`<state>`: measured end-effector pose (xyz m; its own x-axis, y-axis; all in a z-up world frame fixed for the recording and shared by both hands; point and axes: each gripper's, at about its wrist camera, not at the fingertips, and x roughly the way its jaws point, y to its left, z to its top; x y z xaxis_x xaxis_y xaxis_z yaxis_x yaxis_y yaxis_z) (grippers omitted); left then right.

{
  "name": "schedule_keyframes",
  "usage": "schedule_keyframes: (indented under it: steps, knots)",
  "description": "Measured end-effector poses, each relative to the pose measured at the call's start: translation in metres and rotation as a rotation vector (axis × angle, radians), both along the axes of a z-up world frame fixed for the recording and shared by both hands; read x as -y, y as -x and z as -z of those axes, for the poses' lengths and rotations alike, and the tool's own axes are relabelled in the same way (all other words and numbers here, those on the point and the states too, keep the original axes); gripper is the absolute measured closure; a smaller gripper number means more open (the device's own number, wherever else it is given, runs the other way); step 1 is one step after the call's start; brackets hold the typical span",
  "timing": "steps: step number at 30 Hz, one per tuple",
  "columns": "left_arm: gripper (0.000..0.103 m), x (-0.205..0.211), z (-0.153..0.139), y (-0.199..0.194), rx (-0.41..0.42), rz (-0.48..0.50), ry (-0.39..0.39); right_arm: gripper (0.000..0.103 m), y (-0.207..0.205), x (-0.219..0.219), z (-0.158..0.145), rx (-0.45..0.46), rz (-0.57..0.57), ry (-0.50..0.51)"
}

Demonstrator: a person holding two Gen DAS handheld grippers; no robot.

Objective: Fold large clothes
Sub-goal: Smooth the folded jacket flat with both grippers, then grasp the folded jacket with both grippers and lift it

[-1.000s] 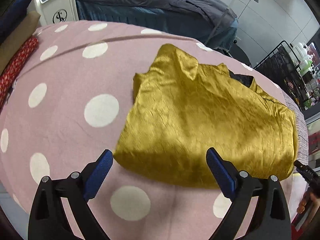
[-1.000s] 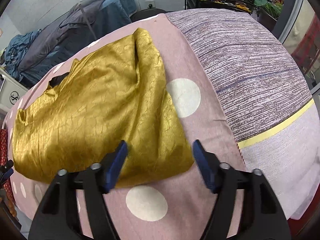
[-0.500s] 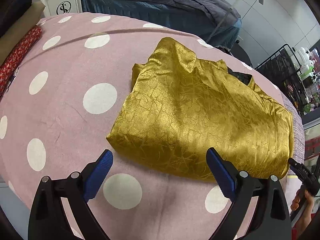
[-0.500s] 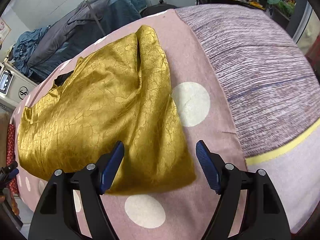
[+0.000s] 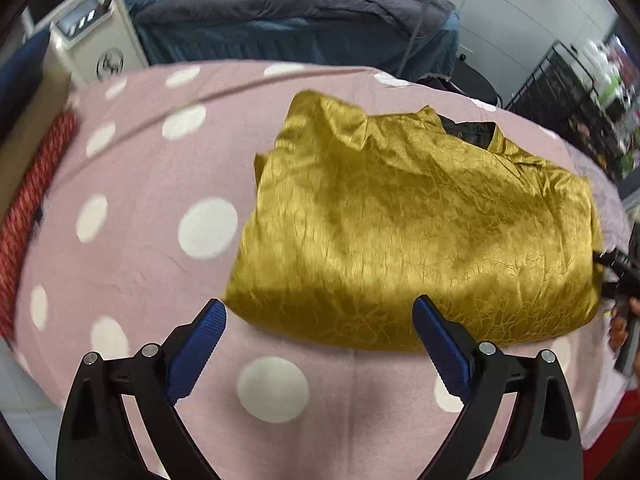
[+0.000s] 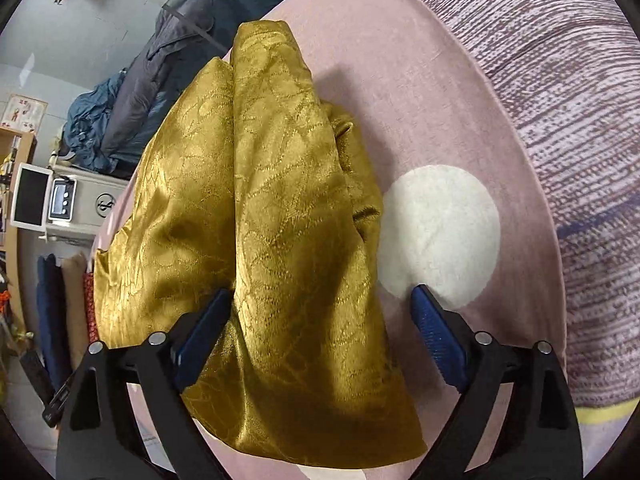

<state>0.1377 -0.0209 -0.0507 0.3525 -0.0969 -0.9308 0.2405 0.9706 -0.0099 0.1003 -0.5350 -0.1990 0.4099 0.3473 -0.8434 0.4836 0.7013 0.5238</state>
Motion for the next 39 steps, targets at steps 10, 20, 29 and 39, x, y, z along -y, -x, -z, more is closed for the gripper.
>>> schedule_keyframes:
  steps: [10,20,29,39]
  knots:
    - [0.011,0.029,-0.012,-0.015,0.031,0.114,-0.102,0.012,-0.010,0.001,-0.010,-0.041,-0.046,0.096]
    - [0.011,0.028,0.001,-0.020,-0.009,0.124,-0.093,0.010,-0.017,-0.019,-0.001,-0.014,-0.100,-0.007]
    - [0.011,0.017,0.017,-0.042,-0.075,0.105,-0.002,0.010,-0.024,-0.024,0.003,-0.005,-0.061,-0.051]
    - [0.011,-0.032,0.099,-0.127,-0.358,0.003,0.310,0.010,-0.024,-0.021,0.002,-0.034,-0.059,-0.041]
